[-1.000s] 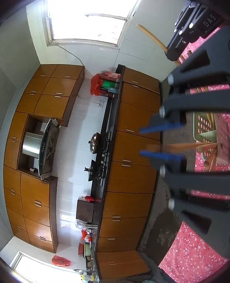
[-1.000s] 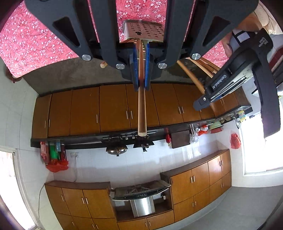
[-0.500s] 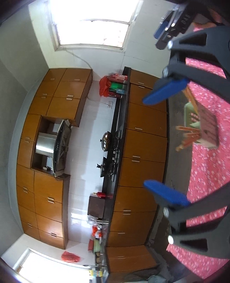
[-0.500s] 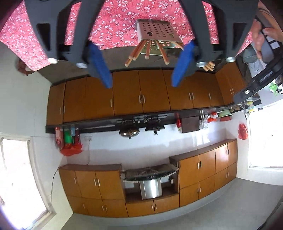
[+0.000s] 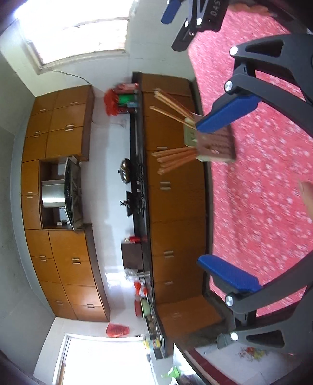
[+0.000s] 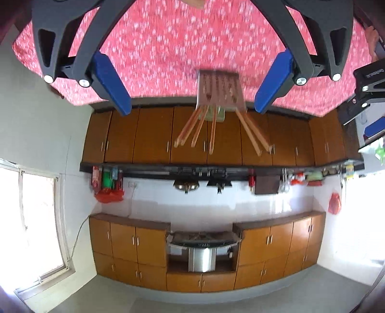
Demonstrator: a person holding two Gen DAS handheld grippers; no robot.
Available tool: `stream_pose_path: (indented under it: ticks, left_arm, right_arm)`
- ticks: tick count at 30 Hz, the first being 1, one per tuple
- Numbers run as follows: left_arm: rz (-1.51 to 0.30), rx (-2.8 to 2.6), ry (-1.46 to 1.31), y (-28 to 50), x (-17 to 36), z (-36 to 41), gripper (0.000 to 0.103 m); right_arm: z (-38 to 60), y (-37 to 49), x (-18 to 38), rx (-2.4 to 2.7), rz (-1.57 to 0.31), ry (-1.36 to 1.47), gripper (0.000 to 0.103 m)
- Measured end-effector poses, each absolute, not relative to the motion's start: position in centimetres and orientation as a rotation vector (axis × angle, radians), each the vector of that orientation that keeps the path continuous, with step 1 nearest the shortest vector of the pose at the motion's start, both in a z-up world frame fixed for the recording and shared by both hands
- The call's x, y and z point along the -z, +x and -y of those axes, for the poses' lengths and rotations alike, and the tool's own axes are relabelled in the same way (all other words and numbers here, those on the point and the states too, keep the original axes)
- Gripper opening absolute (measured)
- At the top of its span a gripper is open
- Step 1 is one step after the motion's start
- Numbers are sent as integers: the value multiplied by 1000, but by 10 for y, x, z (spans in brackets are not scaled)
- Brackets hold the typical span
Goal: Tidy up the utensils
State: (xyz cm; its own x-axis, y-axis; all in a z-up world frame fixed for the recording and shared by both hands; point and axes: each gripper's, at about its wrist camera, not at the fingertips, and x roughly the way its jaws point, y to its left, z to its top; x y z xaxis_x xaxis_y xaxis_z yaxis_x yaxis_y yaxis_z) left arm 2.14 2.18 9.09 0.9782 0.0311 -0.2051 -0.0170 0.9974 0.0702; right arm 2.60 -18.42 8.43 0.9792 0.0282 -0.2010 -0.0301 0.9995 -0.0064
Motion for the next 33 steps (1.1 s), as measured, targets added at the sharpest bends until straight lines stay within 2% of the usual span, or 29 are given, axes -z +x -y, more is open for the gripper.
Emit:
stream_pose_path:
  ticks: [8, 17, 33]
  left_arm:
    - [-299, -8, 18, -7, -46, -25, 99]
    - [-307, 14, 49, -20, -27, -14, 99]
    - [-363, 14, 51, -17, -5, -11, 99]
  right_arm:
    - [177, -5, -29, -15, -259, 1, 101]
    - [174, -14, 7, -20, -326, 13, 101]
    - [173, -16, 25, -12, -377, 29, 101]
